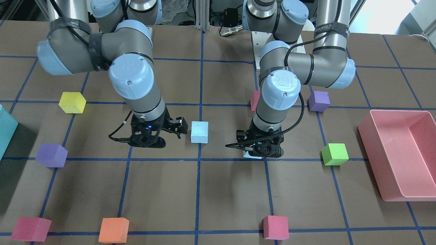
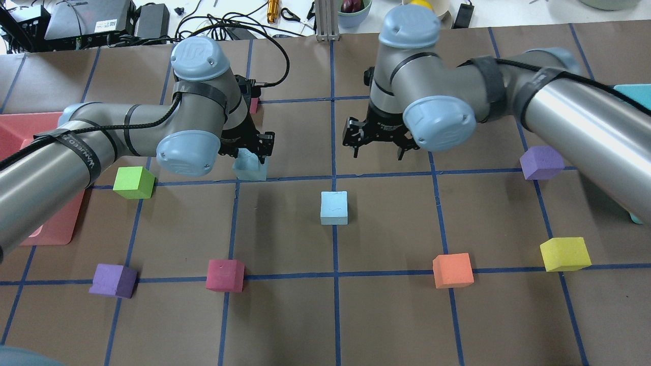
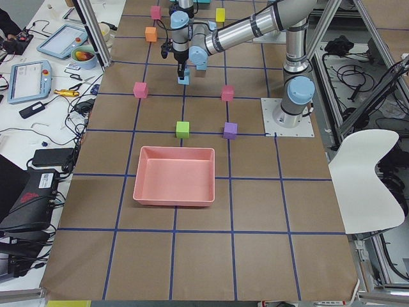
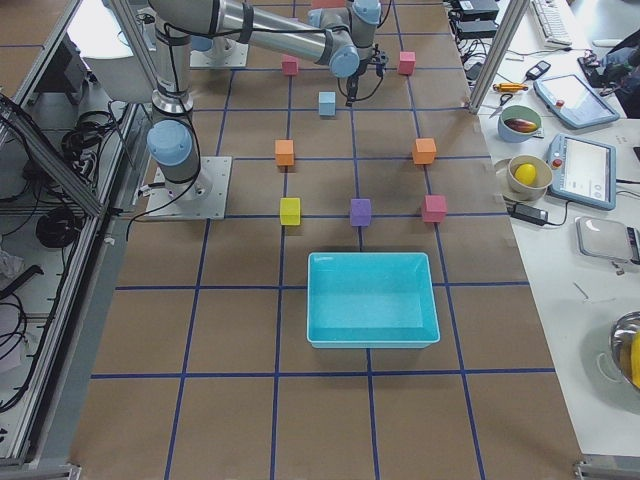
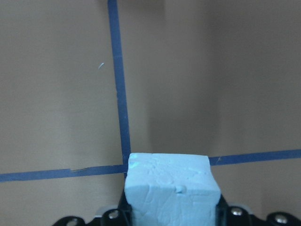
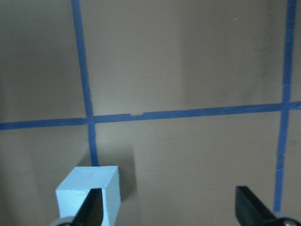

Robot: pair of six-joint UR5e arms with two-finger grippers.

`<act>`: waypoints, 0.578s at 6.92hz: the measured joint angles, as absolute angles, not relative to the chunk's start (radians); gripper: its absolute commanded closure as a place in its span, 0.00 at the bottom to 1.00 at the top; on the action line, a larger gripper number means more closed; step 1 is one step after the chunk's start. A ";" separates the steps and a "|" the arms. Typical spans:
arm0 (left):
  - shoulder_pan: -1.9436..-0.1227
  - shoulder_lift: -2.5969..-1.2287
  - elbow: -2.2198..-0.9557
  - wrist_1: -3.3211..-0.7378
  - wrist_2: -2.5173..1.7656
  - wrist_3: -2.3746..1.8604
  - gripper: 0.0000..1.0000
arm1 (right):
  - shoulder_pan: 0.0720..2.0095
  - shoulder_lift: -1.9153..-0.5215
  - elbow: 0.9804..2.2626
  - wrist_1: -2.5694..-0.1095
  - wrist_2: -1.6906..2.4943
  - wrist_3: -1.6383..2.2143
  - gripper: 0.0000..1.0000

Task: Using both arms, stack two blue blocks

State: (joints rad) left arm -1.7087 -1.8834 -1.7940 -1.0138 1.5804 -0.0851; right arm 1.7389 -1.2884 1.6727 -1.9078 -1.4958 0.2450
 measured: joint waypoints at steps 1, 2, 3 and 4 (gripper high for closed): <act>-1.759 -1.876 -1.789 -1.026 1.581 -0.145 1.00 | 1.677 -1.343 1.677 -1.866 -1.537 0.193 0.00; -1.812 -1.879 -1.769 -1.041 1.579 -0.213 1.00 | 1.638 -1.405 1.678 -1.815 -1.567 0.168 0.00; -1.870 -1.886 -1.731 -1.073 1.573 -0.283 1.00 | 1.613 -1.474 1.675 -1.756 -1.588 0.160 0.00; -1.927 -1.891 -1.692 -1.111 1.564 -0.329 1.00 | 1.597 -1.526 1.671 -1.723 -1.602 0.158 0.00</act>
State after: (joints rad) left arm -1.9270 -1.8913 -1.6924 -1.1113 1.5643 -0.3295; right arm 1.5972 -1.5258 1.6709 -1.7226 -1.6025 0.1579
